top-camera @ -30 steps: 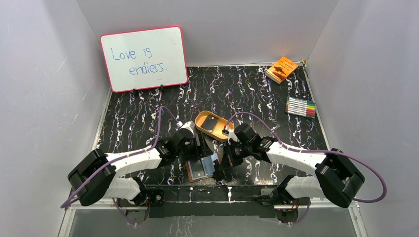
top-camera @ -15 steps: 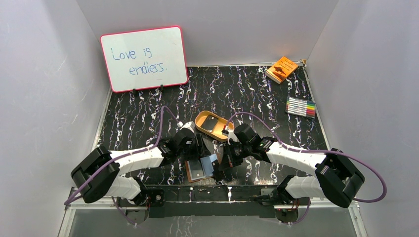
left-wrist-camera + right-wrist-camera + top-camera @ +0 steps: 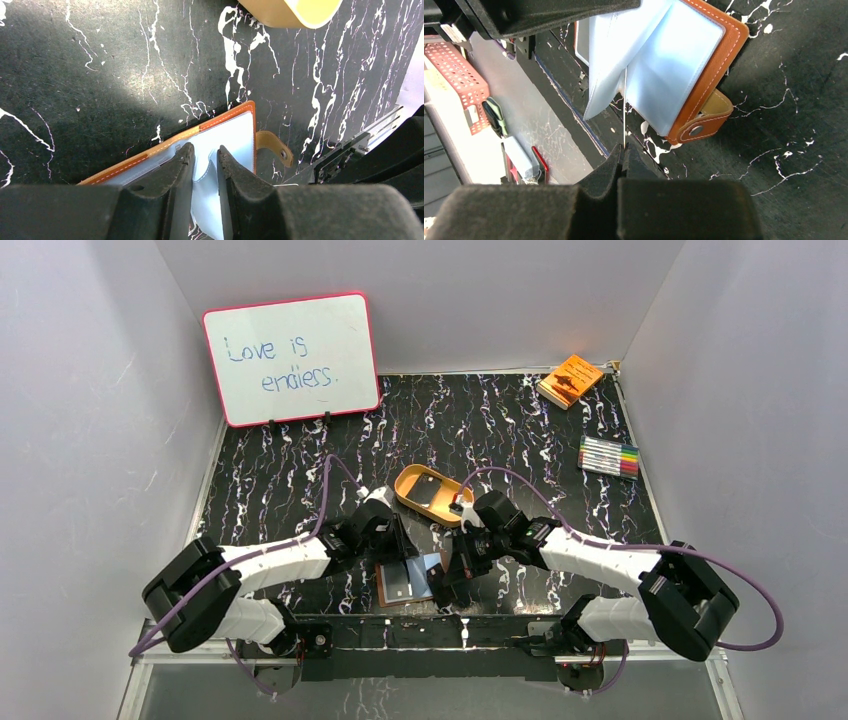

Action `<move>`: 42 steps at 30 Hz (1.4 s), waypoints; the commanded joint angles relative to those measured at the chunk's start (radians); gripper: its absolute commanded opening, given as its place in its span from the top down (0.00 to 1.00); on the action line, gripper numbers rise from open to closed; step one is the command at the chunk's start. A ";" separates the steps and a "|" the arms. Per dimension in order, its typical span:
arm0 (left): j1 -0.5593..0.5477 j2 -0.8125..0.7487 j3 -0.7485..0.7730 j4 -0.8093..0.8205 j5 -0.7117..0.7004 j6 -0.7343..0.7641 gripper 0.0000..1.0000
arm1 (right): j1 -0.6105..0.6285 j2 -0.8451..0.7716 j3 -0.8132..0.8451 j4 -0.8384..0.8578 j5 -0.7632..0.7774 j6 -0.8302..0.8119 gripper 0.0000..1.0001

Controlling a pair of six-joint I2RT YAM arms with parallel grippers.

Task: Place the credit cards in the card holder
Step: Turn over the card slot in the card holder.

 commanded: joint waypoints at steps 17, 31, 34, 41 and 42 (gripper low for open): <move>0.012 -0.060 -0.017 -0.016 -0.045 -0.002 0.86 | 0.019 -0.160 0.155 -0.258 0.023 -0.085 1.00; 0.013 -0.072 -0.018 -0.019 -0.042 0.001 0.86 | 0.019 0.046 0.133 -0.073 0.024 0.043 1.00; 0.014 -0.069 -0.014 -0.015 -0.035 0.001 0.84 | 0.020 0.083 0.148 -0.030 -0.015 0.042 1.00; 0.014 -0.072 0.036 -0.055 -0.031 0.021 0.61 | 0.029 0.196 0.191 0.002 -0.061 0.028 1.00; 0.014 -0.072 0.043 -0.066 -0.032 0.027 0.60 | 0.031 0.202 0.194 0.009 -0.066 0.028 1.00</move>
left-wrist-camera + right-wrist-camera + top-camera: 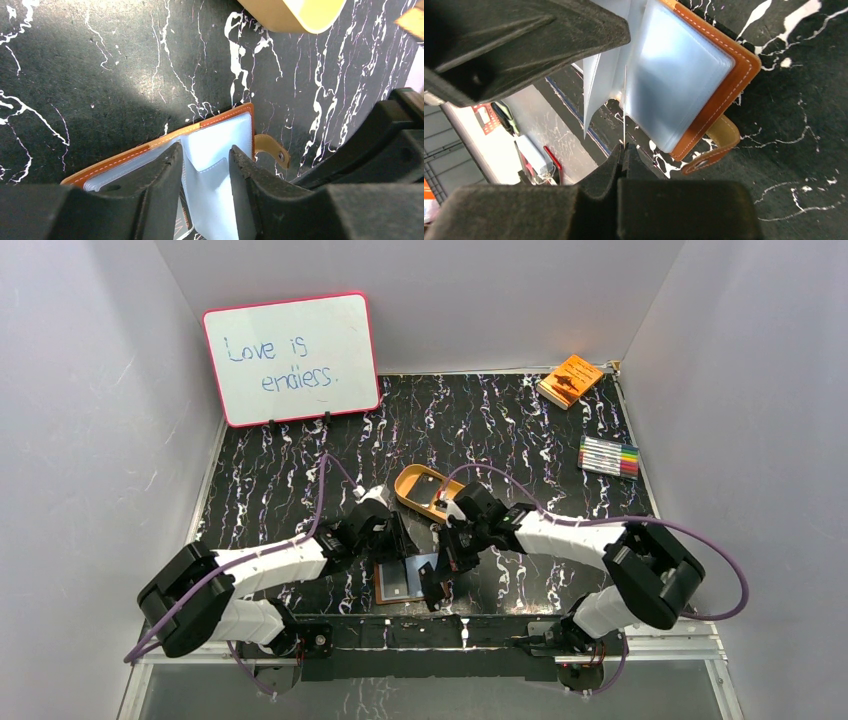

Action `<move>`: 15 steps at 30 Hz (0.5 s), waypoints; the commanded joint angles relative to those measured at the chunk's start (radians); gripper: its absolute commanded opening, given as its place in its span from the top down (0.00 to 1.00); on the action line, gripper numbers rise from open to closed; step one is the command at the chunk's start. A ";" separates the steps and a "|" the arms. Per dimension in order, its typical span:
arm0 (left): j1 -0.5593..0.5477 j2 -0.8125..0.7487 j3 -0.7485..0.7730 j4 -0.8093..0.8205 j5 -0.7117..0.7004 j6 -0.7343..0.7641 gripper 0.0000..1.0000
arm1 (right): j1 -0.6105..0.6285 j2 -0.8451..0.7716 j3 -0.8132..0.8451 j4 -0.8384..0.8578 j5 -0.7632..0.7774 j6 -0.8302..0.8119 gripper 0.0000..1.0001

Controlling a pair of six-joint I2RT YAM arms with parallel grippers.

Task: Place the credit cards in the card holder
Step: Turn over the card slot in the card holder.

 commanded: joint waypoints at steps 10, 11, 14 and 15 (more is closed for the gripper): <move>0.007 -0.069 0.166 -0.275 -0.070 0.093 0.42 | 0.039 0.059 0.094 0.113 -0.046 0.018 1.00; 0.007 -0.079 0.171 -0.296 -0.080 0.094 0.41 | 0.045 0.066 0.100 0.115 -0.044 0.020 1.00; 0.008 -0.116 0.186 -0.356 -0.109 0.093 0.39 | 0.060 0.090 0.117 0.118 -0.036 0.024 1.00; 0.009 -0.131 0.187 -0.377 -0.118 0.089 0.39 | 0.065 0.098 0.122 0.119 -0.033 0.026 1.00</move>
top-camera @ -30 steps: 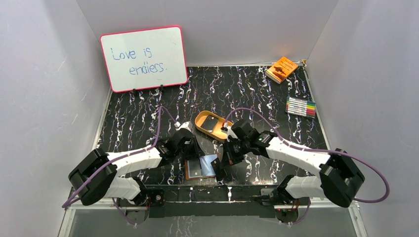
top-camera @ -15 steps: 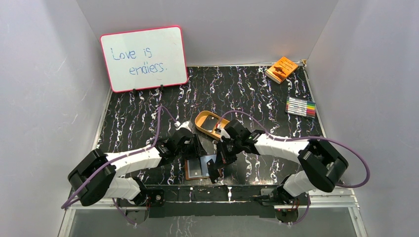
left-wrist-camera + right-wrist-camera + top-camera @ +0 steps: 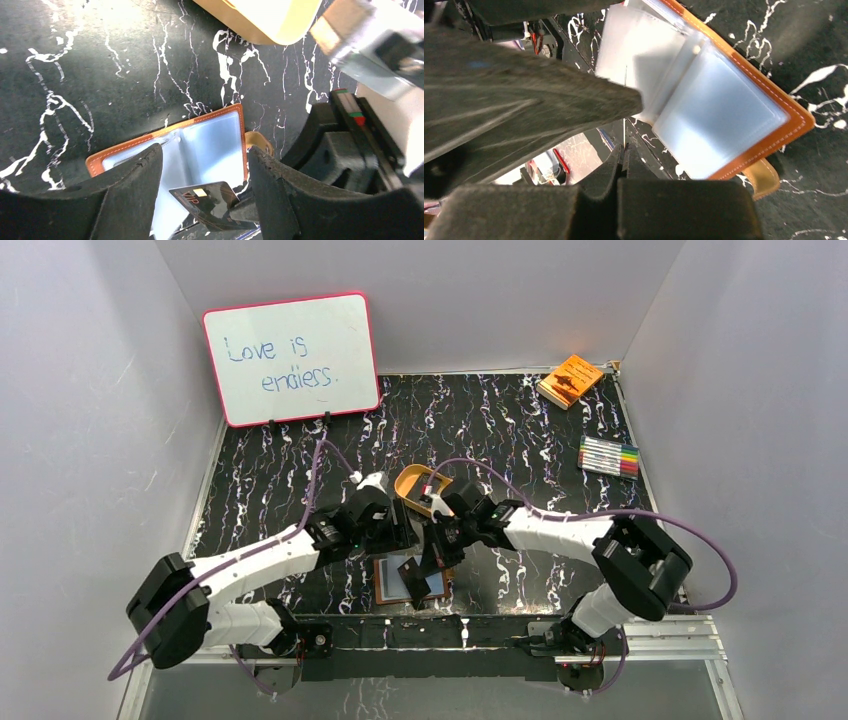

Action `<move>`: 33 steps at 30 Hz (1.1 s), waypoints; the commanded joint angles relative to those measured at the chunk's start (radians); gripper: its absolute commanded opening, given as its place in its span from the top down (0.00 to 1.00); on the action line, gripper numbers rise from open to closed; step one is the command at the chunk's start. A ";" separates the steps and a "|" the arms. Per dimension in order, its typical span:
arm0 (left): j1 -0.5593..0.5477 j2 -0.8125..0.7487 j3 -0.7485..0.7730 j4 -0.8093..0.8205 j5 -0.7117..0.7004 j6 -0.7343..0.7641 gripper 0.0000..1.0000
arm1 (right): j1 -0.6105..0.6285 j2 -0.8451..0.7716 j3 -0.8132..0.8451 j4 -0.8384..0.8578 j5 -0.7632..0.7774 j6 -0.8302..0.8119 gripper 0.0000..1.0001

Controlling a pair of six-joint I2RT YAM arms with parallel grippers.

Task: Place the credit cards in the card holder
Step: Turn over the card slot in the card holder.

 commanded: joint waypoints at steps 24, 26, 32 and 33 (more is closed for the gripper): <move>0.008 -0.191 -0.078 -0.334 -0.211 -0.226 0.44 | -0.010 -0.144 -0.068 -0.003 0.134 0.040 1.00; 0.008 -0.200 -0.101 -0.346 -0.210 -0.254 0.44 | -0.016 -0.134 -0.086 0.030 0.110 0.051 1.00; 0.008 -0.216 -0.153 -0.386 -0.201 -0.315 0.47 | -0.031 -0.070 -0.092 0.102 0.058 0.075 1.00; 0.008 -0.221 -0.161 -0.383 -0.195 -0.320 0.47 | -0.033 -0.061 -0.090 0.116 0.053 0.078 1.00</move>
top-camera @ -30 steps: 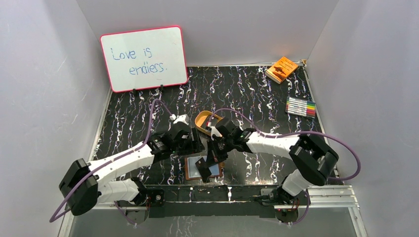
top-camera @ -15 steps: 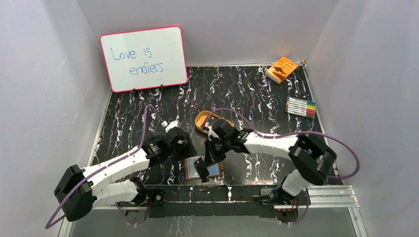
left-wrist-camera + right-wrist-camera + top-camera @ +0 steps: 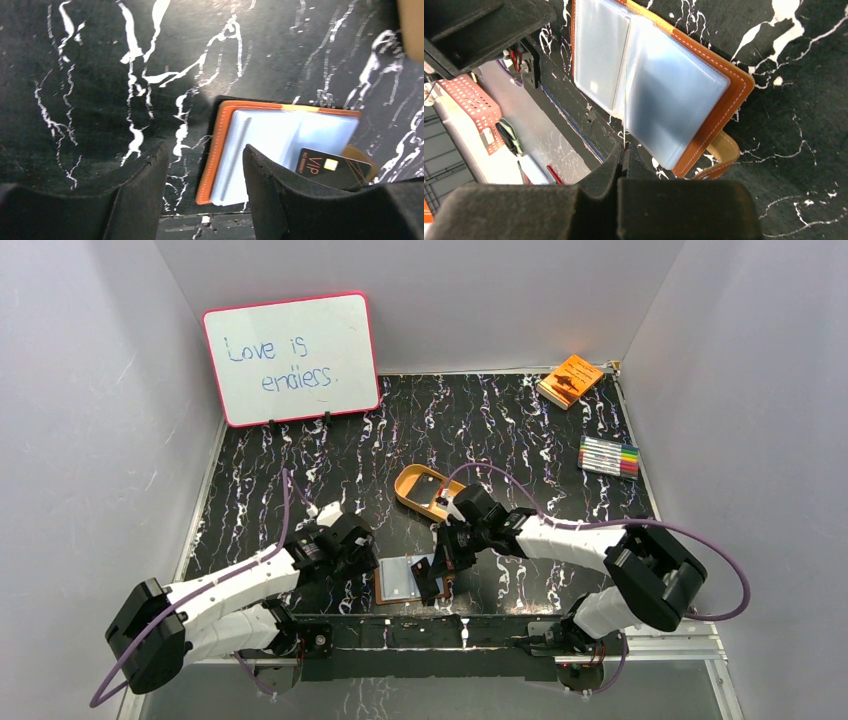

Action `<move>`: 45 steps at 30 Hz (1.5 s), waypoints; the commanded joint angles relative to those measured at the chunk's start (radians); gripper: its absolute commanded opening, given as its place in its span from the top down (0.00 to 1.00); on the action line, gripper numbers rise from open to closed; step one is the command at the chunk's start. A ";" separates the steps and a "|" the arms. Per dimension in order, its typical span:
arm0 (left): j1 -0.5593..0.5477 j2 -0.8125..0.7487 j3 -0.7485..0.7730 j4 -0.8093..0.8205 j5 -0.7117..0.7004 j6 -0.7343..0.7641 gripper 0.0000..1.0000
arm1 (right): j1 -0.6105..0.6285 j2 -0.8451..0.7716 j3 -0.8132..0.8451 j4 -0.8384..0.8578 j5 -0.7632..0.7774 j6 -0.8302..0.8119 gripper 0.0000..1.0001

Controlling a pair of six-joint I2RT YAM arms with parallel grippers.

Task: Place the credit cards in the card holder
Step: Turn over the card slot in the card holder, then insert the credit card into the card holder.

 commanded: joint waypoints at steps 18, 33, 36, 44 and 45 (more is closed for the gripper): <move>0.004 0.014 -0.112 0.033 0.069 -0.057 0.50 | -0.013 0.111 0.003 0.206 -0.112 0.066 1.00; 0.004 0.019 -0.129 0.016 0.077 -0.054 0.60 | -0.015 0.161 -0.063 0.351 -0.054 0.196 1.00; 0.004 -0.050 -0.124 -0.054 0.040 -0.070 0.67 | -0.014 0.165 -0.066 0.355 -0.036 0.205 1.00; 0.003 -0.085 -0.167 -0.085 0.049 -0.090 0.86 | -0.015 0.187 -0.070 0.389 -0.047 0.217 1.00; 0.004 -0.085 -0.167 -0.080 0.052 -0.088 0.86 | -0.015 0.189 -0.068 0.390 -0.050 0.215 1.00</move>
